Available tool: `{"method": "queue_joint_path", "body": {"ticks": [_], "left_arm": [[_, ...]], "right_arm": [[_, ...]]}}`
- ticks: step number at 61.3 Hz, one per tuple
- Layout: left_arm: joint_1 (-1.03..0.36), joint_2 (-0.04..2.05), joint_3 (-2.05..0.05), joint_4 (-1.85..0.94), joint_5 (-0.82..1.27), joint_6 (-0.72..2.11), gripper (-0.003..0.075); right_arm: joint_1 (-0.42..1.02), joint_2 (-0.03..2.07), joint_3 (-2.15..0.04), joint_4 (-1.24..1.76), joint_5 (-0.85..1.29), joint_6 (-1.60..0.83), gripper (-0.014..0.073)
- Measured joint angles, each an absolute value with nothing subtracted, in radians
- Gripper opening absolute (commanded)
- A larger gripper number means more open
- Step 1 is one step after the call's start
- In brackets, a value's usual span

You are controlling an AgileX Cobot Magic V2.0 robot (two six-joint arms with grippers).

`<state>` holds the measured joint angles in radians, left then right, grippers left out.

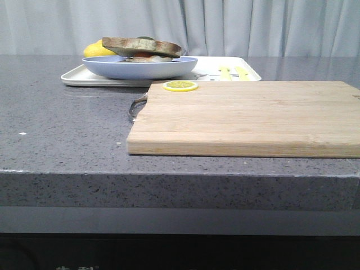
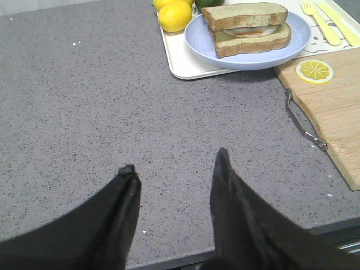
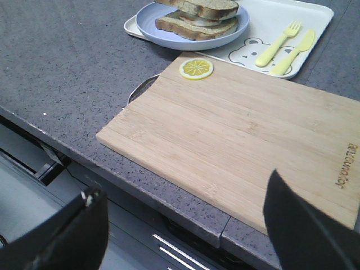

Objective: Place bread and move sandwich to tray

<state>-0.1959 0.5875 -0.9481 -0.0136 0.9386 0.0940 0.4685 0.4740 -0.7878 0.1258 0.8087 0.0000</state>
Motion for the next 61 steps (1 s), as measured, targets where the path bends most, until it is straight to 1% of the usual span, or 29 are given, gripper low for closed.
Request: {"method": "queue_joint_path", "body": {"ticks": [61], "left_arm": [[-0.196, 0.588, -0.948, -0.046, 0.936, 0.094, 0.0295]], "right_arm": [[0.469, 0.474, -0.788, 0.126, 0.809, 0.0, 0.0581]]}}
